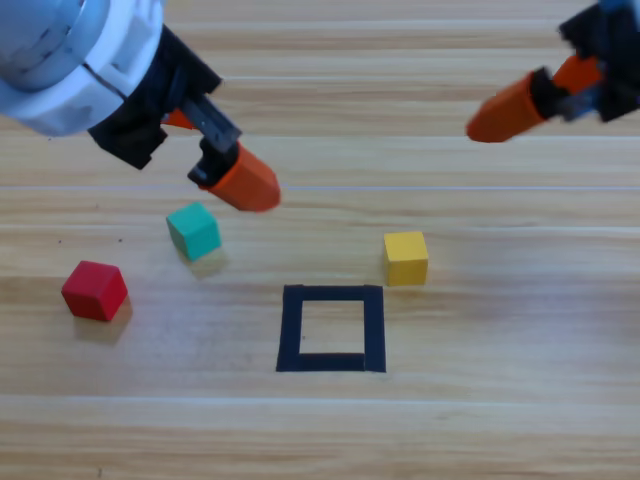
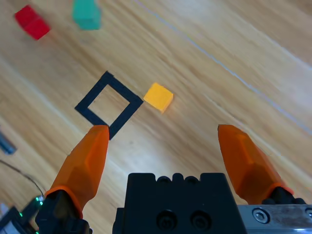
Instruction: Stack the blocks in the rectangular block: red at the bottom, yellow in the middle, green on top
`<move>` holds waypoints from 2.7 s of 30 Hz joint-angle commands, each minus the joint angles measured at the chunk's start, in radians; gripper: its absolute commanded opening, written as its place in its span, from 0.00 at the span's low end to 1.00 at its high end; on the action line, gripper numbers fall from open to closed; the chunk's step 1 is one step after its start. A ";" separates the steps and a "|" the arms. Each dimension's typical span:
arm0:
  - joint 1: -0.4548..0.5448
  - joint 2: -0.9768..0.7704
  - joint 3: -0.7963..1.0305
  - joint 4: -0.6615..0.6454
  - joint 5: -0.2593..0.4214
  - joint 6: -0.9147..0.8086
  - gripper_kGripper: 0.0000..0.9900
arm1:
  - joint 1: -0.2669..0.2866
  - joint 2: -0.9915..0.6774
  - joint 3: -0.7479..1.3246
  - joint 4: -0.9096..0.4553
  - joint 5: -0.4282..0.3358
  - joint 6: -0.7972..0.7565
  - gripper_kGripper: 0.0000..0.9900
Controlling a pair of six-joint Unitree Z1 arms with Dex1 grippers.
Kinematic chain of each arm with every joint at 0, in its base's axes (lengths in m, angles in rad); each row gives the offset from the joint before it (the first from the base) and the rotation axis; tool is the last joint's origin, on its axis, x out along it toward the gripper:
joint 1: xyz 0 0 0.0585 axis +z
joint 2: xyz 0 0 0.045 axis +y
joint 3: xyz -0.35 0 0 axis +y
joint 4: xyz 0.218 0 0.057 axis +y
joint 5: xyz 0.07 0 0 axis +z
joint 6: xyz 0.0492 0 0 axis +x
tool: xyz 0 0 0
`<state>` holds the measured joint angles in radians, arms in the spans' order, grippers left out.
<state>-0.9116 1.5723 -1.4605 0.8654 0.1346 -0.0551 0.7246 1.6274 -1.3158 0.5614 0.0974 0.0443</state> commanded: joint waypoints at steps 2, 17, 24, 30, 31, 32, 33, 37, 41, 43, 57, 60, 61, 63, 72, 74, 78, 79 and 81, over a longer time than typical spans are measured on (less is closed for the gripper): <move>-0.001 0.005 0.098 0.015 0.261 -0.367 1.00 | -0.025 0.318 -0.134 -0.006 -0.047 0.184 1.00; 0.361 0.017 0.226 0.073 0.089 -0.562 1.00 | -0.005 0.477 -0.158 -0.009 -0.117 0.407 1.00; 0.412 0.066 0.227 0.090 0.033 -0.499 1.00 | 0.052 0.474 -0.151 -0.005 -0.120 0.470 1.00; 0.412 0.183 0.227 0.089 0.019 -0.459 1.00 | 0.102 0.447 -0.143 -0.005 -0.137 0.499 1.00; 0.412 0.210 0.227 0.089 0.019 -0.456 1.00 | 0.105 0.450 -0.143 -0.003 -0.139 0.502 1.00; 0.412 0.229 0.227 0.086 0.017 -0.456 1.00 | 0.107 0.457 -0.145 -0.005 -0.140 0.502 1.00; 0.412 0.245 0.227 0.076 0.016 -0.451 1.00 | 0.107 0.465 -0.146 -0.003 -0.142 0.505 1.00; 0.415 0.272 0.230 0.061 0.007 -0.445 1.00 | 0.108 0.493 -0.154 -0.001 -0.154 0.508 0.99; 0.433 0.295 0.233 0.037 -0.027 -0.430 1.00 | 0.108 0.540 -0.181 0.017 -0.171 0.511 0.98; 0.447 0.305 0.239 0.009 -0.053 -0.419 1.00 | 0.108 0.577 -0.212 0.041 -0.177 0.512 0.96; 0.537 0.313 0.367 -0.155 -0.096 -0.344 1.00 | 0.108 0.675 -0.273 0.074 -0.186 0.525 0.77; 0.537 0.328 0.374 -0.172 -0.095 -0.342 1.00 | 0.108 0.689 -0.276 0.075 -0.183 0.525 0.57; 0.537 0.339 0.374 -0.178 -0.092 -0.342 1.00 | 0.108 0.694 -0.280 0.074 -0.180 0.525 0.41; 0.537 0.348 0.378 -0.189 -0.084 -0.339 1.00 | 0.108 0.698 -0.280 0.075 -0.170 0.525 0.18; 0.537 0.410 0.344 -0.198 -0.084 -0.296 1.00 | 0.116 0.560 -0.224 0.120 -0.197 0.539 0.01; 0.537 0.420 0.338 -0.198 -0.084 -0.293 1.00 | 0.124 0.477 -0.195 0.140 -0.211 0.549 0.02; 0.537 0.437 0.321 -0.198 -0.086 -0.290 0.98 | 0.131 0.307 -0.109 0.155 -0.225 0.562 0.02; 0.537 0.442 0.315 -0.198 -0.086 -0.288 0.98 | 0.133 0.272 -0.088 0.155 -0.225 0.562 0.02; 0.537 0.453 0.305 -0.198 -0.086 -0.287 0.97 | 0.133 0.226 -0.062 0.155 -0.223 0.562 0.02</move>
<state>-0.3902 1.9637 -1.1424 0.6812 0.0422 -0.3511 0.8192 2.0511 -1.4505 0.7044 -0.1135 0.5942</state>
